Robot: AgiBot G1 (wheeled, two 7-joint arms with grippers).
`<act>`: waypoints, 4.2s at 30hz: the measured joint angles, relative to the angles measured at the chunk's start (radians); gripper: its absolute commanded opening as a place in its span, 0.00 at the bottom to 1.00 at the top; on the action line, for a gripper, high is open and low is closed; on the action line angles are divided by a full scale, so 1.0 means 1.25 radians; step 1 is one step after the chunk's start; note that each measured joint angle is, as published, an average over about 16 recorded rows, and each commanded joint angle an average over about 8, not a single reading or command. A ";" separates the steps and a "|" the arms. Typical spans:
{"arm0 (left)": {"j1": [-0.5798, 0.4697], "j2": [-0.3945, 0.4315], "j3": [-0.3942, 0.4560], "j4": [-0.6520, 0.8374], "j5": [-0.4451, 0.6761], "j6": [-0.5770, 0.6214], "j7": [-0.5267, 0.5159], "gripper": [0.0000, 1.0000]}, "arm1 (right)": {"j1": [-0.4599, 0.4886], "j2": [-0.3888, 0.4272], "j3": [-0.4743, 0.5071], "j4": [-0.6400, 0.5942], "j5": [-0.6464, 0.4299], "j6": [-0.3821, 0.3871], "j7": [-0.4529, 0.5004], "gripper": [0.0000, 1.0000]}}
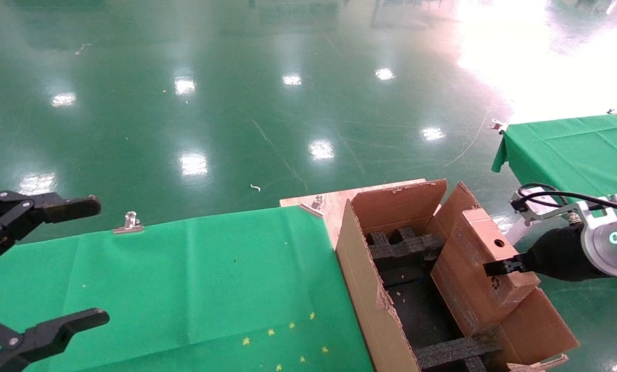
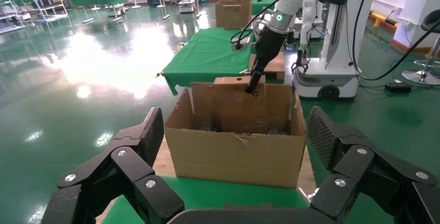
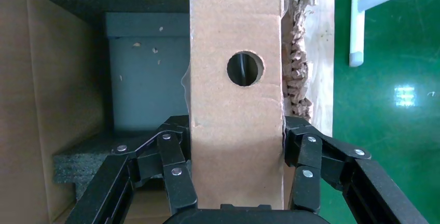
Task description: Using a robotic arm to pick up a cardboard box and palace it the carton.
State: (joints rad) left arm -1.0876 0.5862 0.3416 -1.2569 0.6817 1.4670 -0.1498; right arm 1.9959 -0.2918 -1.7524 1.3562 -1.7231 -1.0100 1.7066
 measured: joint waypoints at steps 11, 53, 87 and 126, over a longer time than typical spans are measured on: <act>0.000 0.000 0.000 0.000 0.000 0.000 0.000 1.00 | -0.021 -0.014 -0.013 0.000 -0.098 0.051 0.079 0.00; 0.000 0.000 0.000 0.000 0.000 0.000 0.000 1.00 | -0.215 -0.136 -0.076 -0.015 -0.350 0.210 0.384 0.00; 0.000 0.000 0.001 0.000 0.000 0.000 0.000 1.00 | -0.319 -0.207 -0.107 -0.126 -0.283 0.282 0.367 0.79; 0.000 0.000 0.001 0.000 -0.001 0.000 0.001 1.00 | -0.181 -0.165 -0.046 -0.036 -0.298 0.260 0.357 1.00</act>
State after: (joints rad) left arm -1.0876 0.5858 0.3426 -1.2565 0.6809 1.4664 -0.1491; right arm 1.7694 -0.4978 -1.8096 1.3108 -2.0956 -0.6854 2.1523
